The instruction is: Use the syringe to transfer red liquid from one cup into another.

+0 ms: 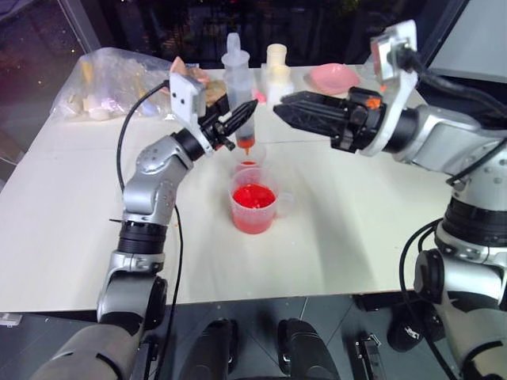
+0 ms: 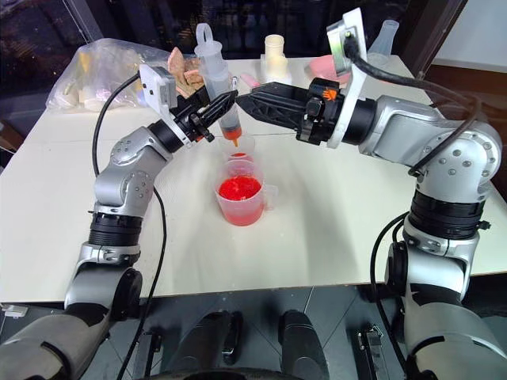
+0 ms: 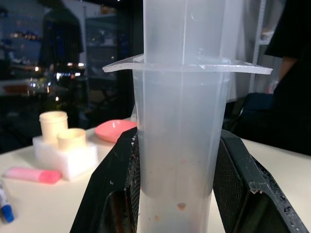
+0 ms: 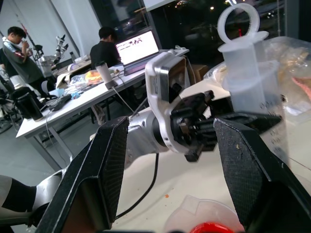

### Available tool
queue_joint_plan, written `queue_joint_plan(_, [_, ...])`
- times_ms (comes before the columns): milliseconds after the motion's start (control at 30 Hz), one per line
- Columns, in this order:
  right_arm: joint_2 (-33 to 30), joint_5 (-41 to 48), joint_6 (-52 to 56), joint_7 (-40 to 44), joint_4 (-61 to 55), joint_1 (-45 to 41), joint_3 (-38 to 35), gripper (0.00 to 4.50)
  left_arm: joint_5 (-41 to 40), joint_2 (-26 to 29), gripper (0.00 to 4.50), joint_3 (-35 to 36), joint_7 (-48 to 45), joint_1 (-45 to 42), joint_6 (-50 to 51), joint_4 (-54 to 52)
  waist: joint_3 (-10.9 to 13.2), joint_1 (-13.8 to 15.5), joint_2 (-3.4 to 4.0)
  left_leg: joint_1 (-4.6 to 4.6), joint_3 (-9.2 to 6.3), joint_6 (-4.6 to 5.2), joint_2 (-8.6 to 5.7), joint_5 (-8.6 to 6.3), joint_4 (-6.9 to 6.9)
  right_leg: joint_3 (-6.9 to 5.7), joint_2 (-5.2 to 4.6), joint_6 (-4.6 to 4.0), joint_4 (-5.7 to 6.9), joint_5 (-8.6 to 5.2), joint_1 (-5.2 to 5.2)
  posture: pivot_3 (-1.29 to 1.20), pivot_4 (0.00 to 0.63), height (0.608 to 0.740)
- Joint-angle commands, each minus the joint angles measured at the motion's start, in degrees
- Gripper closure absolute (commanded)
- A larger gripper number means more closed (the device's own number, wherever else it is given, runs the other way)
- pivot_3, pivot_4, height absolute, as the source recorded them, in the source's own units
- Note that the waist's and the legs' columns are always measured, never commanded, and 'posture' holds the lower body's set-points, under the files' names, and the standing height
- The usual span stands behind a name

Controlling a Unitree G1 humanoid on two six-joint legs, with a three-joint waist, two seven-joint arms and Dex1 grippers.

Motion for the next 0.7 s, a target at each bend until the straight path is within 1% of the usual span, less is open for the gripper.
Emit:
queue_joint_plan(33, [0.97,-2.29,-3.13,0.93,0.67,-4.64,1.23,1.63,1.87,-0.39,3.03,-0.41,-1.46,-0.27,-4.86,1.41,0.00,-0.03,0.00,0.00,0.00,0.00,0.00,0.00,0.00,0.00,0.00,0.00,0.00,0.00,-0.01,0.00,0.150,0.740])
queue_joint_plan(333, [3.54,-10.24,-7.99,4.70,8.04,-11.15,5.81,1.63,3.52,-1.04,3.03,-1.04,-2.49,0.25,-7.48,3.24,0.00,0.01,0.00,0.00,0.00,0.01,-0.01,0.00,0.01,-0.01,0.00,0.01,0.00,0.00,-0.01,0.00,0.150,0.740])
queue_joint_plan(533, [6.72,-16.17,-11.00,6.42,11.99,-13.07,8.96,1.63,3.70,-0.91,3.03,-1.20,-2.53,1.26,-7.16,2.08,0.00,-0.27,0.00,-0.01,-0.01,0.00,-0.01,0.00,0.00,-0.01,0.01,0.00,0.01,0.00,-0.03,0.00,0.150,0.740])
queue_joint_plan(700, [7.93,-20.00,-13.39,8.54,14.39,-13.41,10.14,1.63,3.60,-0.97,3.03,-1.41,-2.27,1.68,-6.72,1.20,0.00,-0.29,0.00,-0.01,-0.01,0.00,-0.01,0.00,0.00,-0.01,0.02,0.01,0.02,0.00,-0.04,0.00,0.150,0.740])
